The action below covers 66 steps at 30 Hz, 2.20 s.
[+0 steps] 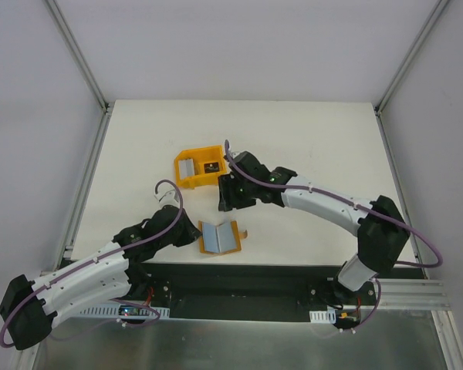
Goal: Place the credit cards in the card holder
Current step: Open the card holder at the center of the board, then move the storage box to the center of the board.
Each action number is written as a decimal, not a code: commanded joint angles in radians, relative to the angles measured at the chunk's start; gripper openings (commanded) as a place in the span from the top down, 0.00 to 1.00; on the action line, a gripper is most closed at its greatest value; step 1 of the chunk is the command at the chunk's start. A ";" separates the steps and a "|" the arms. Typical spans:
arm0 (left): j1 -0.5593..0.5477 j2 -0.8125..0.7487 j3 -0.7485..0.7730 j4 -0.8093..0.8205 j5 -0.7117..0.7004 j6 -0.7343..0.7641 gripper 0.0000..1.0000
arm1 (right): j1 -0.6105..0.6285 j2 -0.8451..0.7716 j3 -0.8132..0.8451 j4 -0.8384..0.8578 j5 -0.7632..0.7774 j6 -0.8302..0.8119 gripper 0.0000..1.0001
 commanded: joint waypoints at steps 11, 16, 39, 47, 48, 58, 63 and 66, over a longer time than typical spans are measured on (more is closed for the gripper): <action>-0.005 -0.014 0.021 -0.006 -0.029 0.018 1.00 | -0.191 0.318 0.437 -0.042 0.029 -0.048 0.34; -0.005 -0.016 0.018 -0.007 -0.025 0.013 1.00 | -0.234 0.461 0.597 -0.051 0.030 -0.091 0.38; -0.003 -0.028 -0.001 -0.012 -0.015 0.005 1.00 | -0.279 0.509 0.537 -0.093 0.119 -0.219 0.78; -0.005 -0.040 -0.015 -0.012 0.003 0.005 1.00 | -0.298 0.294 0.223 -0.001 0.147 -0.252 0.85; -0.003 -0.042 -0.016 -0.012 0.006 0.007 1.00 | -0.303 0.269 0.194 0.000 0.150 -0.249 0.85; -0.003 -0.049 -0.030 -0.010 0.021 0.005 1.00 | -0.357 0.038 -0.092 0.035 0.199 -0.222 0.85; -0.005 -0.028 -0.016 0.006 0.035 0.024 1.00 | -0.412 0.002 -0.138 0.041 0.182 -0.228 0.85; -0.005 -0.008 -0.006 0.031 0.052 0.041 1.00 | -0.443 0.004 -0.141 0.046 0.168 -0.237 0.85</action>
